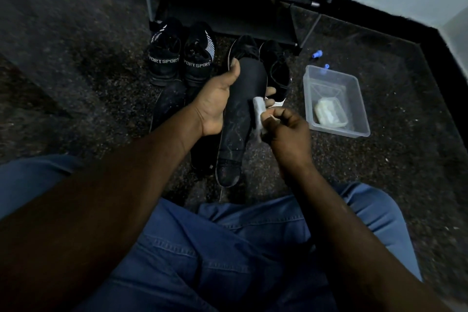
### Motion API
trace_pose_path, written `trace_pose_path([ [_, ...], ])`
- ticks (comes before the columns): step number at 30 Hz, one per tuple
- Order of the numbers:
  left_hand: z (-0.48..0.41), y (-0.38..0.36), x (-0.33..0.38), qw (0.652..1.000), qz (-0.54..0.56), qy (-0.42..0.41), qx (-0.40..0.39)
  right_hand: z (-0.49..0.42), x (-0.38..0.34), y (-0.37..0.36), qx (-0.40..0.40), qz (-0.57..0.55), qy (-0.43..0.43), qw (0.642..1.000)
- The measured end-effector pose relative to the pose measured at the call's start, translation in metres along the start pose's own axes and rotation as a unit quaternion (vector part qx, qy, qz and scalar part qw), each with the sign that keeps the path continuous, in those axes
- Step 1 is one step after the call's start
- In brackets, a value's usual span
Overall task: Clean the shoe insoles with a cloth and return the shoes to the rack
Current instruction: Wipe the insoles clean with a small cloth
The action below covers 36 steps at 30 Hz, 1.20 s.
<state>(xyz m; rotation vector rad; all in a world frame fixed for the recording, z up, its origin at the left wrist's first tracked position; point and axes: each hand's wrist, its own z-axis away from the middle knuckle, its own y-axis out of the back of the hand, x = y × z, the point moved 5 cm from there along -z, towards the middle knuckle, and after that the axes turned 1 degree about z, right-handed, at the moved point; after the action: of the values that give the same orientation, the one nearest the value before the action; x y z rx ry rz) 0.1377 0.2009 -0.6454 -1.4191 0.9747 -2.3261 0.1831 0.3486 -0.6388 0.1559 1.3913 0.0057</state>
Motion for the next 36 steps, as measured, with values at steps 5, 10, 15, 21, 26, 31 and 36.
trace_pose_path([
  [5,0.002,0.0,0.003,1.0,0.01,-0.005,0.022,-0.004,-0.03,0.025,0.103,0.11,0.107,0.983],
  [10,0.004,-0.003,-0.001,1.0,0.01,-0.002,0.02,-0.017,-0.068,0.011,0.089,0.268,0.258,0.924],
  [15,0.005,-0.004,-0.003,0.998,-0.019,-0.009,0.061,-0.031,-0.065,-0.007,0.082,0.408,0.331,0.847],
  [21,0.0,-0.001,-0.006,0.999,-0.001,-0.001,0.049,-0.009,-0.038,-0.008,0.084,0.393,0.304,0.864],
  [26,-0.004,0.002,-0.007,0.998,0.051,0.003,0.03,0.006,-0.023,-0.015,0.085,0.341,0.232,0.907],
  [31,-0.003,-0.006,-0.013,0.999,0.039,0.0,0.023,0.016,-0.034,-0.04,0.077,0.25,0.24,0.935],
  [36,-0.001,-0.011,-0.009,0.999,0.053,0.004,0.011,-0.001,-0.03,-0.019,0.115,0.297,0.239,0.918],
])
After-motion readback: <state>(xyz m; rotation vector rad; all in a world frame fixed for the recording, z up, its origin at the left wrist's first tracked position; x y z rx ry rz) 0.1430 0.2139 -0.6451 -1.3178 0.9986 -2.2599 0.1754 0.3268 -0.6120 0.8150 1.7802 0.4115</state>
